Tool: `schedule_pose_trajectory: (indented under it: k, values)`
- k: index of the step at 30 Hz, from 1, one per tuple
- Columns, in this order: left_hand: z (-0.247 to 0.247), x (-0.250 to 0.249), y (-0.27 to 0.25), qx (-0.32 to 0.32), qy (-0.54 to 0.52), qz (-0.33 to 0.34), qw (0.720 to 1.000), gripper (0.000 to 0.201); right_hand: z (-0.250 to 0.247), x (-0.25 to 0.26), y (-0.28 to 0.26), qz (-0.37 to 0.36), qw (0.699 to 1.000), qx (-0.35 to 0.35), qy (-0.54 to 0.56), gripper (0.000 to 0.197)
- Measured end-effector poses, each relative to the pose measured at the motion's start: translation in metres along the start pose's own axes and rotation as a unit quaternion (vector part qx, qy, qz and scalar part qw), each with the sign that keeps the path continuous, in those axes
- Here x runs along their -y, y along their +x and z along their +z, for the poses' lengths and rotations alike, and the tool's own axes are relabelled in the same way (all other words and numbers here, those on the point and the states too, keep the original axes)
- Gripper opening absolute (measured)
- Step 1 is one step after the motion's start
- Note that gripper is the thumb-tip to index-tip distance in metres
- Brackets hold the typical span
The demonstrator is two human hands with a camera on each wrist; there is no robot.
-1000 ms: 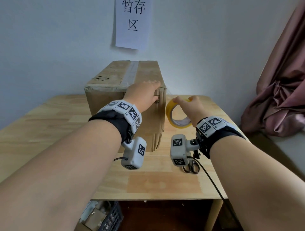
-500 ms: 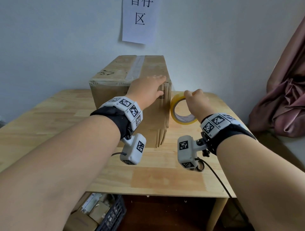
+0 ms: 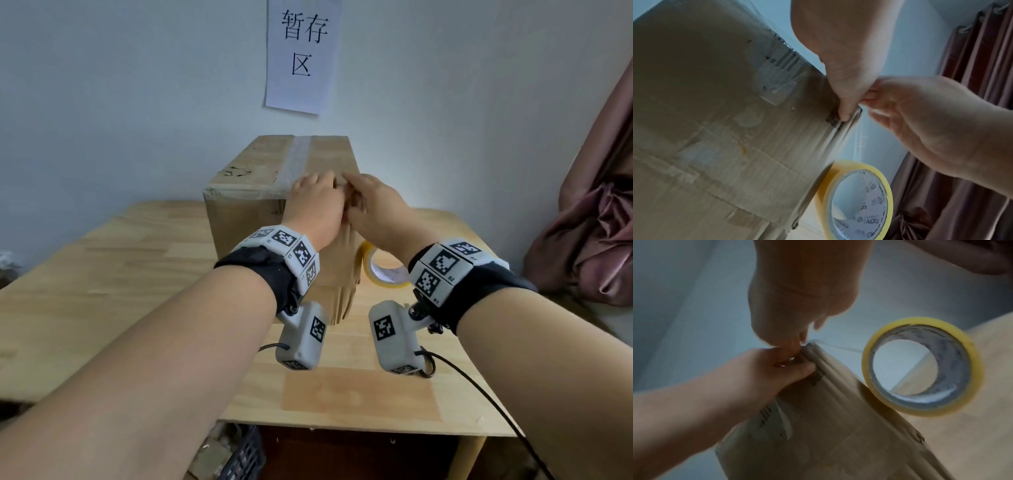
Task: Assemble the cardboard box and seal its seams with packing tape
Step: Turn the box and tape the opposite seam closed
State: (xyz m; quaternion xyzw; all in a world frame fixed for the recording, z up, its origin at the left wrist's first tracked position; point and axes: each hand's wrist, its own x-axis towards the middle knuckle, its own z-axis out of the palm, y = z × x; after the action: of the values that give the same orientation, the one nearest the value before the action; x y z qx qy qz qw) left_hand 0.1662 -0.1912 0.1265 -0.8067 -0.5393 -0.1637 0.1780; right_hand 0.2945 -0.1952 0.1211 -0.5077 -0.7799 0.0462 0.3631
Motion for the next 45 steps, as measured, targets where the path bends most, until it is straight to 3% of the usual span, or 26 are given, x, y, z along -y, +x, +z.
schedule_pose_trajectory:
  k: [4,9,13,17,21,26,35,43,45]
  values:
    - [-0.013,0.033,-0.018,0.019,-0.014,-0.028,0.999,0.037,-0.003,0.004,0.005,0.013,0.99,0.044,-0.137,0.069]
    - [-0.016,0.093,-0.047,0.013,0.021,-0.046,0.999,0.045,0.004,0.012,0.01,-0.037,0.977,0.035,-0.207,0.043]
    - [-0.013,0.121,-0.061,0.008,0.074,-0.094,0.993,0.055,0.004,0.015,0.009,-0.013,0.986,0.028,-0.162,0.043]
    - [-0.012,0.116,-0.055,0.016,0.122,-0.095,0.988,0.067,-0.008,0.02,0.012,0.04,0.996,0.06,-0.061,0.033]
    - [-0.007,0.077,-0.041,0.001,0.083,-0.028,0.996,0.071,-0.03,0.018,0.022,0.132,0.979,0.135,0.078,0.033]
    - [0.006,0.059,-0.024,-0.021,0.05,0.009,0.998,0.062,-0.025,0.0,0.011,0.123,0.971,0.146,0.142,0.043]
    - [0.009,0.08,0.0,-0.012,0.07,0.049,0.996,0.061,-0.034,-0.017,0.018,0.124,0.969,0.134,0.166,0.04]
    - [0.025,0.094,0.017,-0.007,0.065,-0.029,0.997,0.057,-0.024,-0.008,0.044,0.1,0.97,0.15,0.162,0.03]
    - [0.027,0.094,0.022,-0.004,0.064,-0.029,0.998,0.06,-0.028,-0.011,0.051,0.08,0.974,0.189,0.097,0.053]
